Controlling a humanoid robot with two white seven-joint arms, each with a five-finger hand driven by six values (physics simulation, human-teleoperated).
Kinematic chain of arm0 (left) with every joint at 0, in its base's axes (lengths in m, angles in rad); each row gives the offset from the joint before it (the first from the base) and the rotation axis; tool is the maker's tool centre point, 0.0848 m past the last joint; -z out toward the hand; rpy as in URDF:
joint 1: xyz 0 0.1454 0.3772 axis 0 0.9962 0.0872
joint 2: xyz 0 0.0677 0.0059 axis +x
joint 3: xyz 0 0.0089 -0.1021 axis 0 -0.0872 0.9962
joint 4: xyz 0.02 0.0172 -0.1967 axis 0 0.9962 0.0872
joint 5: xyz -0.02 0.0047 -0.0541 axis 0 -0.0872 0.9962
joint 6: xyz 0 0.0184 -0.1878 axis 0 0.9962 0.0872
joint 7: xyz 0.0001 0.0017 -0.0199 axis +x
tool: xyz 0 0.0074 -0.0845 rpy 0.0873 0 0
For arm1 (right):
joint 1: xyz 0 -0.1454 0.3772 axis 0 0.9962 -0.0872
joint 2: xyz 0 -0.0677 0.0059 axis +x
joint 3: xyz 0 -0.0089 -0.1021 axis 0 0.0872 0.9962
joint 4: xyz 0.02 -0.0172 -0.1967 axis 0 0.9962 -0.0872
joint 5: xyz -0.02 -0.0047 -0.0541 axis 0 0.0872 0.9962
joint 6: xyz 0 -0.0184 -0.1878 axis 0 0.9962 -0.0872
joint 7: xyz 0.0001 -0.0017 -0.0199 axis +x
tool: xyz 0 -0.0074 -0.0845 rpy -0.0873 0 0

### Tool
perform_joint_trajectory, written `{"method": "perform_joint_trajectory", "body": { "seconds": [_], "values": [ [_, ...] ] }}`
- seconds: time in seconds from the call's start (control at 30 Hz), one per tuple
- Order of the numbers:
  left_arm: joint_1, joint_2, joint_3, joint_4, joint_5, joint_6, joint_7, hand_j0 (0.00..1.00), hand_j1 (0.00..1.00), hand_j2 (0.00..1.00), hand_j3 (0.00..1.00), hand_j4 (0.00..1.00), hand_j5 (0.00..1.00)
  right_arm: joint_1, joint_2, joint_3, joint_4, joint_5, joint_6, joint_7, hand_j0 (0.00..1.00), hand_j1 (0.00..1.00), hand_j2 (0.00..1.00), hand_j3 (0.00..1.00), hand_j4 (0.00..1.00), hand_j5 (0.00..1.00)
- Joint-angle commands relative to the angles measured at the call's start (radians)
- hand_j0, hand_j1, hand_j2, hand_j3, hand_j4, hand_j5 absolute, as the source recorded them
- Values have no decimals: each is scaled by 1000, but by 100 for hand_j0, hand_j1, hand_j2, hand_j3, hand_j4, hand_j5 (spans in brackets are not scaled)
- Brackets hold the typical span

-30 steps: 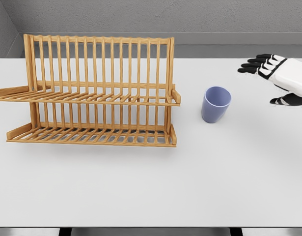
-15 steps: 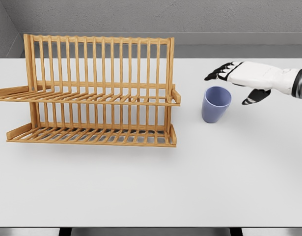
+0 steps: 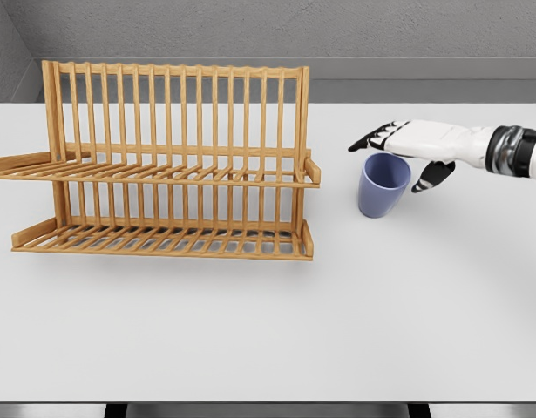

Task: Right arm put cup on second shelf

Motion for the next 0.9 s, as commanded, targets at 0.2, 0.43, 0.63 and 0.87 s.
{"method": "perform_joint_trajectory", "body": {
  "seconds": [0.2, 0.43, 0.63, 0.87],
  "values": [
    [0, 0, 0, 0, 0, 0, 0, 100, 100, 100, 100, 100, 100, 0, 13, 33, 7, -4, 1, 0, 100, 100, 100, 100, 100, 100],
    [0, 0, 0, 0, 0, 0, 0, 100, 100, 100, 100, 100, 100, 0, 22, 49, 37, -4, 1, 0, 100, 100, 100, 100, 100, 100],
    [0, 0, 1, 0, 0, 0, 0, 100, 100, 100, 100, 100, 100, 0, 22, 52, 42, -4, 3, 0, 74, 74, 74, 74, 74, 74],
    [0, 0, 0, 0, 0, 0, 0, 100, 100, 100, 100, 100, 100, 0, 19, 50, 37, -2, 1, 0, 66, 66, 66, 66, 66, 66]
  ]
}}
